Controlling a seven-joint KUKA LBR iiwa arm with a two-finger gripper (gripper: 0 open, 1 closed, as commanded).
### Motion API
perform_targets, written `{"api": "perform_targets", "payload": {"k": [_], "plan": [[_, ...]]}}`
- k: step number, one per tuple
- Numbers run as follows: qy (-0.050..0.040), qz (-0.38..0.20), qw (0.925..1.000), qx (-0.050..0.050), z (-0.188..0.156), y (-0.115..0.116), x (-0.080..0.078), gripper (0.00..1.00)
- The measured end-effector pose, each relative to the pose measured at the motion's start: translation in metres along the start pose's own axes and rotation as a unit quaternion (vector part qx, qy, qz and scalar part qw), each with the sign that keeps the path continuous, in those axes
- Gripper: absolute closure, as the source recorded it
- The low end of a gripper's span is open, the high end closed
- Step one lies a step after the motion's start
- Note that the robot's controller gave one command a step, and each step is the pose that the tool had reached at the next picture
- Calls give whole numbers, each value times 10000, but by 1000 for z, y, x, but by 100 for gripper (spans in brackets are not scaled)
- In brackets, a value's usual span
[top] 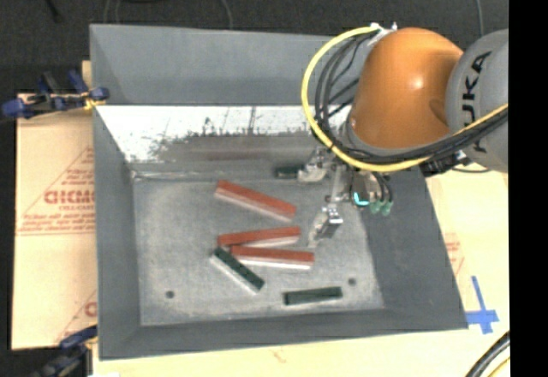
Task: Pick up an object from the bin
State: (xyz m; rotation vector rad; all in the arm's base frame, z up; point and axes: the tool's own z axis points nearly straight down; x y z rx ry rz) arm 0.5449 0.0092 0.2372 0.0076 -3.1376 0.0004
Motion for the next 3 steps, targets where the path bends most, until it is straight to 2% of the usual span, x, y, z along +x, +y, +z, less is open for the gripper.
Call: {"api": "perform_targets", "payload": {"k": [1,2,3], "plan": [[-41,1,10000,-1,-4,0,-1,0],[-73,155,9999,-12,41,0,9,0],[-104,733,9973,-27,154,-2,33,100]]}}
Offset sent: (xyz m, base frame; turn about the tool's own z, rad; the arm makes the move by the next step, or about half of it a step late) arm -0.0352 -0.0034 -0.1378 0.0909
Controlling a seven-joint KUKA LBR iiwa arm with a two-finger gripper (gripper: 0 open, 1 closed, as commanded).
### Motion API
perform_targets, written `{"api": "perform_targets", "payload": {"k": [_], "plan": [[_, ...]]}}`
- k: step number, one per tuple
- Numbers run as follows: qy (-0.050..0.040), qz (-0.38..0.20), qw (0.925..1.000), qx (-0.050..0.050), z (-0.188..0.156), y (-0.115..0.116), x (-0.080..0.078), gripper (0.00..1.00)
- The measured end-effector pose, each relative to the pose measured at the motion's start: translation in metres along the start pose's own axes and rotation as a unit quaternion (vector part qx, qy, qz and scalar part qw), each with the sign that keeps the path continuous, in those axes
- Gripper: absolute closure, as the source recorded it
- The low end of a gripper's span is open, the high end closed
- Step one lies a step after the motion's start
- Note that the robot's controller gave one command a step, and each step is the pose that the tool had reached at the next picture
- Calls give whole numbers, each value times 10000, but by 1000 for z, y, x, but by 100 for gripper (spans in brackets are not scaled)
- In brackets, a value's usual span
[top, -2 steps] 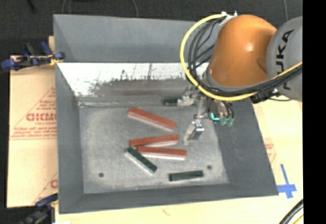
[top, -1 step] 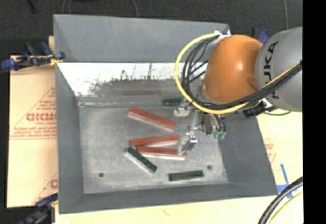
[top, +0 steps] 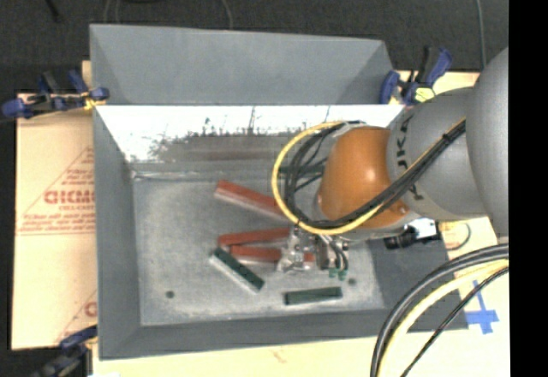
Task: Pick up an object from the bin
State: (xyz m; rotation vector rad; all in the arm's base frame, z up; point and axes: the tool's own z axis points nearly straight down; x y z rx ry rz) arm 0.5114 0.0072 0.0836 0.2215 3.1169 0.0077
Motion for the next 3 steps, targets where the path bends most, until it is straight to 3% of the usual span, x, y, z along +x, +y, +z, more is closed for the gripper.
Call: {"api": "perform_targets", "payload": {"k": [1,2,3], "plan": [[109,-9,9999,12,4,0,7,0],[74,-7,10000,8,4,0,5,0],[-50,-46,10000,-20,2,-121,-90,100]]}}
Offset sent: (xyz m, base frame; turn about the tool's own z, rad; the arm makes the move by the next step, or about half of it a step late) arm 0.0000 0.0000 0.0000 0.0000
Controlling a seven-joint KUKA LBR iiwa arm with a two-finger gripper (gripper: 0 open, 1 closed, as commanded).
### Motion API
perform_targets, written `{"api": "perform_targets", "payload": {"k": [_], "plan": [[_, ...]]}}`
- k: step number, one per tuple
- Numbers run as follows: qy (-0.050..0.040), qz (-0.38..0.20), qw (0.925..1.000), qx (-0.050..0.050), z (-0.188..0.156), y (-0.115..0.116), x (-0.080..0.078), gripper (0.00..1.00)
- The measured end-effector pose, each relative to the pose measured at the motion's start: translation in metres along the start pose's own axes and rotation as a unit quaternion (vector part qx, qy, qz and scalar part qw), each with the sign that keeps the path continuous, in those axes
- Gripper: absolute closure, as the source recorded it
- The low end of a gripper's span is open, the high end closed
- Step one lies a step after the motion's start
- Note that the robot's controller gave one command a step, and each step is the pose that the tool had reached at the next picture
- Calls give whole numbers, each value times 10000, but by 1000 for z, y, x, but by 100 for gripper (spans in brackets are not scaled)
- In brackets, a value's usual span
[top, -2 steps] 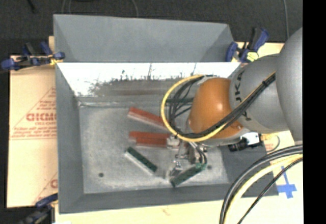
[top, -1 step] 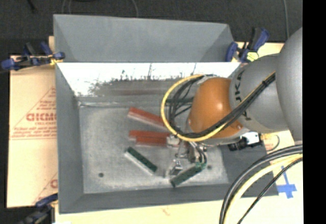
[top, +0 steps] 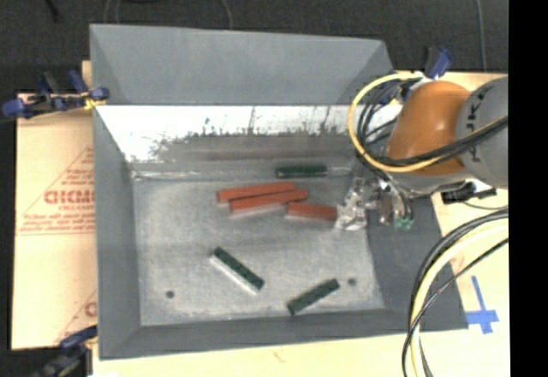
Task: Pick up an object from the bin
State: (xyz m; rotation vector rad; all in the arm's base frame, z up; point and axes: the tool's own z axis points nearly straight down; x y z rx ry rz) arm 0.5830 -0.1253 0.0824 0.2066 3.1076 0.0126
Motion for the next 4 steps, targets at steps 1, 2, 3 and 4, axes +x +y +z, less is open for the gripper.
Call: {"api": "perform_targets", "payload": {"k": [1,2,3,4], "plan": [[0,2,10000,-1,0,0,0,100],[133,91,9999,39,-34,7,3,100],[122,126,9998,40,-94,5,-9,100],[128,-309,9994,54,-161,3,-8,100]]}}
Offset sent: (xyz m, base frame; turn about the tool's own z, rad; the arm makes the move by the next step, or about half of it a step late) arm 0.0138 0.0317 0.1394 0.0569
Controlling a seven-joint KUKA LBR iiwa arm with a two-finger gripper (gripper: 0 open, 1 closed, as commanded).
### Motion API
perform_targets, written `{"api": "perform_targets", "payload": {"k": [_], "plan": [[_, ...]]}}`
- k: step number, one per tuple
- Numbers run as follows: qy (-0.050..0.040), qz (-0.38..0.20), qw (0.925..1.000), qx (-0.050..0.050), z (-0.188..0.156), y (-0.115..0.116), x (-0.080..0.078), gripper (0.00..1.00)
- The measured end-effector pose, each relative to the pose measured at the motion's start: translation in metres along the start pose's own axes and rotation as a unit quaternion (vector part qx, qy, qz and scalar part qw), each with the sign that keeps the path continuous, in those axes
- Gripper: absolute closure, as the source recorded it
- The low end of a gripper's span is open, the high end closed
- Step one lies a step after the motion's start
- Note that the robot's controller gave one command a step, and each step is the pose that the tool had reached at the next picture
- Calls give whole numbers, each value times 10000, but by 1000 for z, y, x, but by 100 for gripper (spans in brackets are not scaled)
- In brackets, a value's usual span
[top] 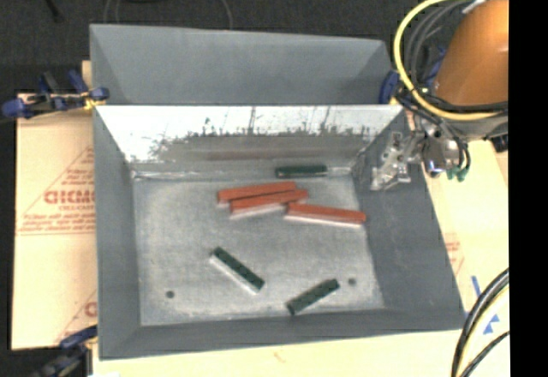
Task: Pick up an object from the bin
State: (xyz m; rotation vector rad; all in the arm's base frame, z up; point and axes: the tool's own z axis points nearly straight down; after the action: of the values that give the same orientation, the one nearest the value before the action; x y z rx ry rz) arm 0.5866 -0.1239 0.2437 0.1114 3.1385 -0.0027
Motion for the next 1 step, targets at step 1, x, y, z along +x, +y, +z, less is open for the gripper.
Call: {"api": "perform_targets", "payload": {"k": [1], "plan": [[10,-1434,9897,-14,78,18,15,0]]}}
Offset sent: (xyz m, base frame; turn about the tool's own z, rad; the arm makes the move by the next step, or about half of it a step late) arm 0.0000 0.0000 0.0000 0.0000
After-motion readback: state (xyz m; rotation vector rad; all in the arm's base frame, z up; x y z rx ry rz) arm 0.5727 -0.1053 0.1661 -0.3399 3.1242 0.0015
